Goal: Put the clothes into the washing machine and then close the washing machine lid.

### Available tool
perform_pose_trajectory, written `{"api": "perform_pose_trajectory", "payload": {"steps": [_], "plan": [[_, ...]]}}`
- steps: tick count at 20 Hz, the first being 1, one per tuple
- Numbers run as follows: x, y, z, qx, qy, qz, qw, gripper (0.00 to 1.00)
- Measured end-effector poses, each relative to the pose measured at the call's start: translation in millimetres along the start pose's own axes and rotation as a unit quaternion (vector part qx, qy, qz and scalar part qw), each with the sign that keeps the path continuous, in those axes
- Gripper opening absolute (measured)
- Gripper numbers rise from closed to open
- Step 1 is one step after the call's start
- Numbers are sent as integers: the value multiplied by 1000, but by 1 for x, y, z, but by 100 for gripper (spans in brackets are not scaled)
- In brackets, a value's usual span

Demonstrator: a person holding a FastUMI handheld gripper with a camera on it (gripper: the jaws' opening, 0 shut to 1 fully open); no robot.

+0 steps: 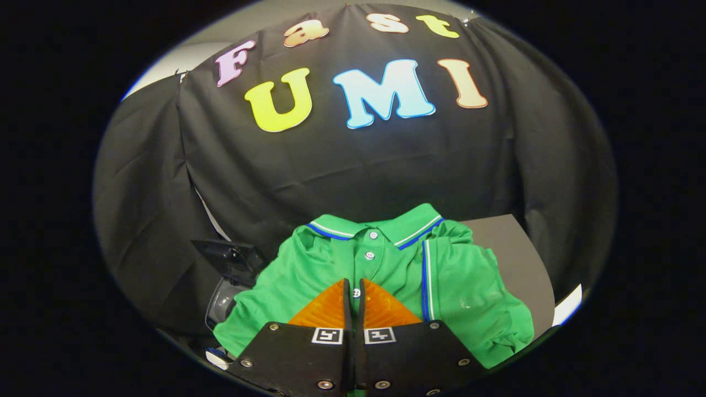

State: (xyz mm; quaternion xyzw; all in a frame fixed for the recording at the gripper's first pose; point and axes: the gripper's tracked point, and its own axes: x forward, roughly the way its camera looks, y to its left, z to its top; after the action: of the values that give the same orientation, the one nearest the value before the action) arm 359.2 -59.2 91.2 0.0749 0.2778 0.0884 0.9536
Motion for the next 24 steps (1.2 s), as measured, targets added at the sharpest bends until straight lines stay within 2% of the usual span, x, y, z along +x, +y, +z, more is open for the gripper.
{"api": "perform_pose_trajectory", "payload": {"steps": [11, 16, 24], "plan": [[-16, 100, 38, 27, -57, 51, 997, 0], [-19, 156, 37, 31, -58, 89, 994, 0], [-12, 229, 21, 28, -50, 123, 991, 0]]}}
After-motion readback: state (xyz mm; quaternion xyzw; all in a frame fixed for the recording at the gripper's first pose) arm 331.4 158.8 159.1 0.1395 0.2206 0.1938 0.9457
